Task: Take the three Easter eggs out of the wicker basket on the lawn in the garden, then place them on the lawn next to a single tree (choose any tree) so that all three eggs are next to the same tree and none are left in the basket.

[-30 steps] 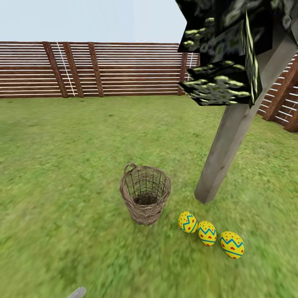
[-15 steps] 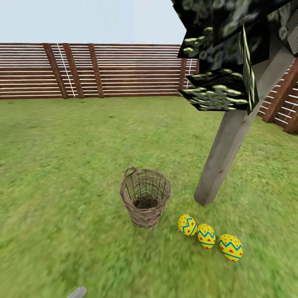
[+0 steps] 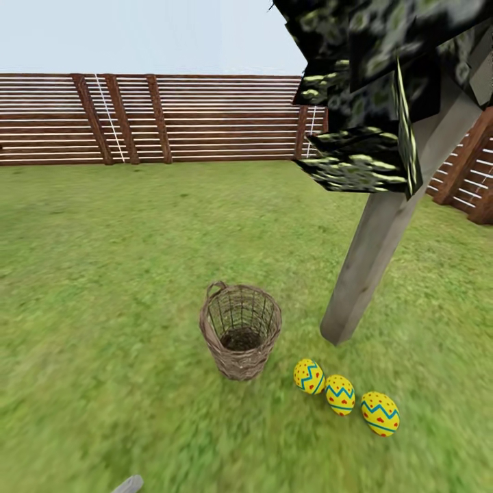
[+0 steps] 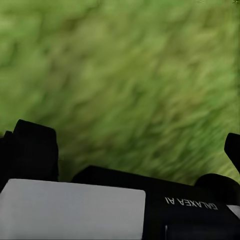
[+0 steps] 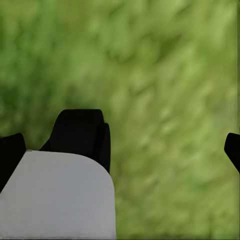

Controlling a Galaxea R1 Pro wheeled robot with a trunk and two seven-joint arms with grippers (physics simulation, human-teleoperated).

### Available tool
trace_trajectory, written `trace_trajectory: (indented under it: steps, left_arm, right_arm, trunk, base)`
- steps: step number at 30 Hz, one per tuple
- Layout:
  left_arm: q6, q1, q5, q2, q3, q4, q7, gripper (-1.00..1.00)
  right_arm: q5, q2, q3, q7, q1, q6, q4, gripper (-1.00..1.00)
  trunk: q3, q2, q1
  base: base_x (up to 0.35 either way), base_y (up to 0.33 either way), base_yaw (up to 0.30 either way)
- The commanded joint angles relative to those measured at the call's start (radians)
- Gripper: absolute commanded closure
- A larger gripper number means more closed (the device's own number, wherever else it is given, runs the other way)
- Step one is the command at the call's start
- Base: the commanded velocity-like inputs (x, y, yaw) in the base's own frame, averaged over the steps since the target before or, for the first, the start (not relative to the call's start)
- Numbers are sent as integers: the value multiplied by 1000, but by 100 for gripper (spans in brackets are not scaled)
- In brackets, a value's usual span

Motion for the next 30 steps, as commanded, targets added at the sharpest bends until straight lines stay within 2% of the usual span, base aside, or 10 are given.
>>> trace_trajectory:
  steps: [1, 4, 11, 17, 21, 26, 30]
  left_arm:
    - [-14, 0, 10, -2, 1, 5, 14, -100]
    - [-80, 0, 10, -5, 1, 27, 56, -100]
    - [-110, 0, 10, -7, 0, 40, 95, -100]
    - [-214, 0, 10, -16, -4, 66, 191, -100]
    - [-238, 0, 10, -24, -5, 81, 243, -100]
    - [-257, 0, 10, -24, -5, 94, 253, -100]
    - [-331, 2, 10, -24, -5, 129, 253, -100]
  right_arm:
    - [8, 0, -9, 3, -1, 2, 1, -100]
    - [8, 0, -8, 3, -1, 2, 1, -100]
    - [8, 0, -8, 3, -1, 2, 1, -100]
    - [8, 0, -8, 3, -1, 2, 1, -100]
    - [8, 0, -8, 3, -1, 2, 1, -100]
    - [8, 0, -8, 3, -1, 2, 1, -100]
    - [8, 0, -8, 3, -1, 2, 1, -100]
  trunk:
    - [2, 7, -4]
    - [12, 28, -16]
    - [34, 77, -42]
    - [53, 119, -65]
    - [65, 147, -81]
    - [81, 182, -100]
    - [93, 210, -115]
  base:
    - [0, 0, 0]
    - [0, 0, 0]
    - [0, 0, 0]
    - [0, 0, 0]
    - [0, 0, 0]
    - [0, 0, 0]
    - [0, 0, 0]
